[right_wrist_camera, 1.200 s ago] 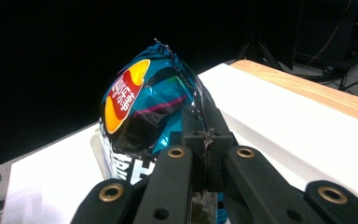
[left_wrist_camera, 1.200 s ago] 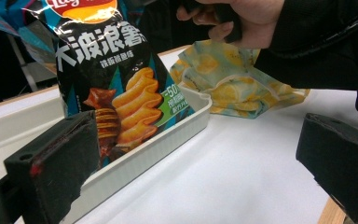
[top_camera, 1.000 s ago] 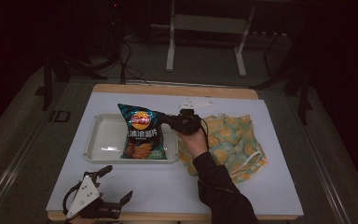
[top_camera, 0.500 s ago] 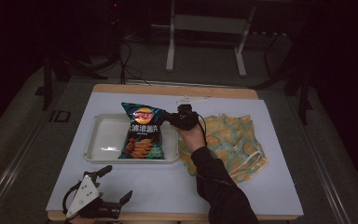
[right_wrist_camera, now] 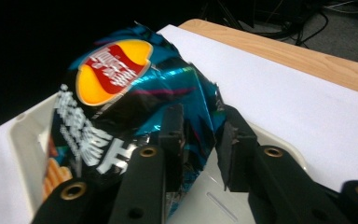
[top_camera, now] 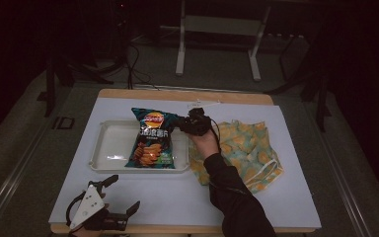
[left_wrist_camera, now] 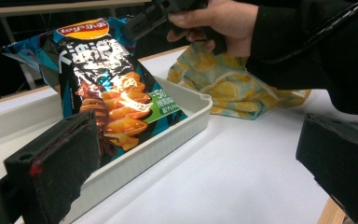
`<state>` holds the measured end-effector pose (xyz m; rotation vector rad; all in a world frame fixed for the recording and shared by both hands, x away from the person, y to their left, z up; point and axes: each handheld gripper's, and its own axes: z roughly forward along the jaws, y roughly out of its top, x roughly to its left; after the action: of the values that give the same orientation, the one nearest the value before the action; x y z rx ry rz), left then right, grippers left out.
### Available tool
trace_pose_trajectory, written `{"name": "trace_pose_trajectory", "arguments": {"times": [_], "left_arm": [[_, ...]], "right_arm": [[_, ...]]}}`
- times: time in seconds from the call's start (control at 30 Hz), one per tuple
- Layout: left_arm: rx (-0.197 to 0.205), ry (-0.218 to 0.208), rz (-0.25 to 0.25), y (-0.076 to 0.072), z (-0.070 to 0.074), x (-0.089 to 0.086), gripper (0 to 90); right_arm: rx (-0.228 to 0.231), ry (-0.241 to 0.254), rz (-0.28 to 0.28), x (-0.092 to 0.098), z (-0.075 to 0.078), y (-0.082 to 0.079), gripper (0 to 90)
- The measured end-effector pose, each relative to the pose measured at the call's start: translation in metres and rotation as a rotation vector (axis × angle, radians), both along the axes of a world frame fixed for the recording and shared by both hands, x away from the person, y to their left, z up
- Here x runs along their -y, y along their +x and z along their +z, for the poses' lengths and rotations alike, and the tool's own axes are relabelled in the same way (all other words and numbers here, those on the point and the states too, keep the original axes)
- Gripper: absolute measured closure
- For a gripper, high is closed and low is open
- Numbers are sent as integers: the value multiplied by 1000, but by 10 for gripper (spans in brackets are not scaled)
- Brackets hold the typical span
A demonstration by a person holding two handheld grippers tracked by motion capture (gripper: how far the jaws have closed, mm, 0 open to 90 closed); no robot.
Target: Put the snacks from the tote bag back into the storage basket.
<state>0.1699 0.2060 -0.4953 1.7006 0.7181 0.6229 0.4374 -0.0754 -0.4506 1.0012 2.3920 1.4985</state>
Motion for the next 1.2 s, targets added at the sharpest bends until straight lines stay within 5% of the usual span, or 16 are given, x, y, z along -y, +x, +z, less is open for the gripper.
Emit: {"name": "trace_pose_trajectory", "arguments": {"times": [0.57,0.7,0.93,1.2], "left_arm": [[-4,8,1,1,0,2,1],[-2,12,0,1,0,2,1],[-5,17,-1,1,-1,3,1],[-10,20,-4,2,-1,4,1]], "right_arm": [[80,-20,3,39,52,-19,602],[88,-31,5,50,60,-21,526],[86,-61,5,81,69,-25,241],[93,1,-30,118,75,-26,141]]}}
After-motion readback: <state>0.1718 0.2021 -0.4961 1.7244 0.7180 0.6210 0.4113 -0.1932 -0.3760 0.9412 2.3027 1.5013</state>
